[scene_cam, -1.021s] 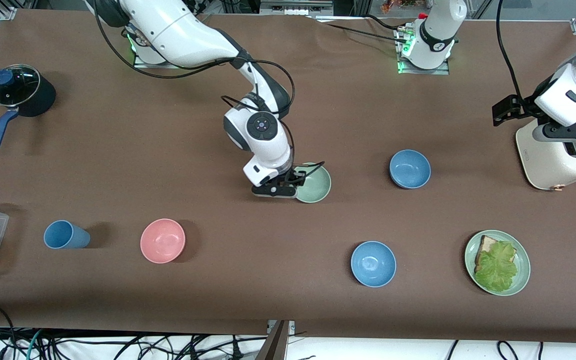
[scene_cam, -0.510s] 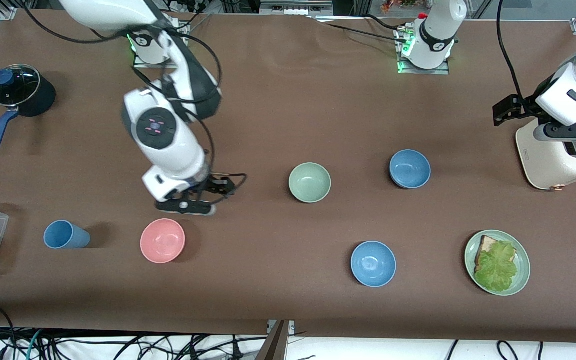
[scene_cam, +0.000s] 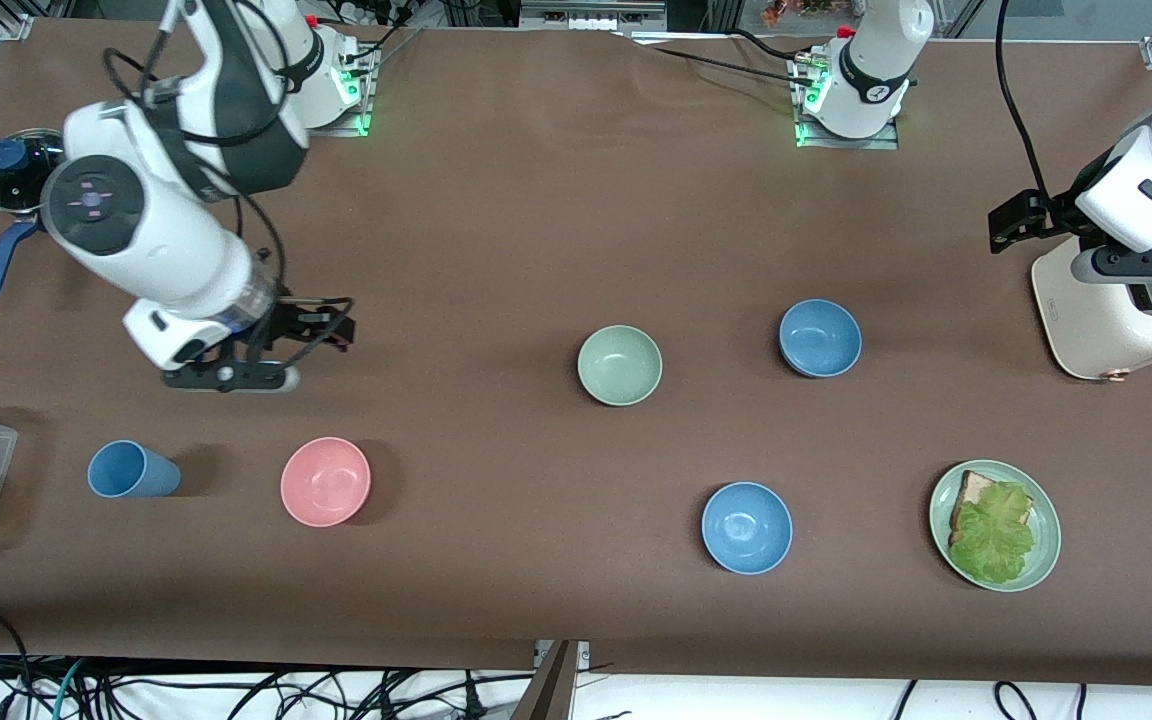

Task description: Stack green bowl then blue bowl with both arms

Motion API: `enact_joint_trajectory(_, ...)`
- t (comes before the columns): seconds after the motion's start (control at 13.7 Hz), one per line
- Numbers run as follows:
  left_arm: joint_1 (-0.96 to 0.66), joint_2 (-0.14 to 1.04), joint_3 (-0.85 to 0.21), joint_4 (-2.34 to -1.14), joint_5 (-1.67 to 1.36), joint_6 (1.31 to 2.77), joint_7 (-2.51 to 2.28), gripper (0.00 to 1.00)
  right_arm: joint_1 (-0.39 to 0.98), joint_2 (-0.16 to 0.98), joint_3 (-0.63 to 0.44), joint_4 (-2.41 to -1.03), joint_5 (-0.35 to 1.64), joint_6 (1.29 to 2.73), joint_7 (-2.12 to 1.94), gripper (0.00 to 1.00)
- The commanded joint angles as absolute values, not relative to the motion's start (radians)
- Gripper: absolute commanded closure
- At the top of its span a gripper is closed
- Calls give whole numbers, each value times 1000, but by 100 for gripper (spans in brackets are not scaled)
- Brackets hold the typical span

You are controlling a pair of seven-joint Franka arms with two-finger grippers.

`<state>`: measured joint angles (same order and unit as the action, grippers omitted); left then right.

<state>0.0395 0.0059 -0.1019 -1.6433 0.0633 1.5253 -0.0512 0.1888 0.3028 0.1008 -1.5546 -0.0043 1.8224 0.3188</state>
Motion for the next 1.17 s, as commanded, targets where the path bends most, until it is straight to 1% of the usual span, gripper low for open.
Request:
enact_joint_trajectory(0.0,43,26,-101,-1600,46,1516,-41,0,186,250,69,-1588,29,1795,267,0)
enact_joint_trajectory(0.07,43,29,-101,-1597,46,1516,-41,0,186,235,45,-1595,32,1784,230,0)
enact_joint_trajectory(0.29,43,28,-101,-1597,46,1514,-40,0,135,172,46,-1611,32,1689,197,0)
enact_joint_trajectory(0.44,43,28,-101,-1597,46,1514,-40,0,103,149,49,-1611,32,1657,157,0)
enact_joint_trajectory(0.58,43,28,-103,-1597,46,1514,-40,0,103,112,52,-1664,32,1686,155,0)
enact_joint_trajectory(0.73,32,34,-106,-1598,57,1514,-26,0,101,8,60,-1784,32,1765,153,0)
enact_joint_trajectory(0.95,43,54,-104,-1597,46,1529,-28,0,100,6,51,-1750,31,1758,111,0)
enact_joint_trajectory(1.09,48,100,-97,-1595,48,1552,-28,0,97,26,45,-1715,28,1759,100,0)
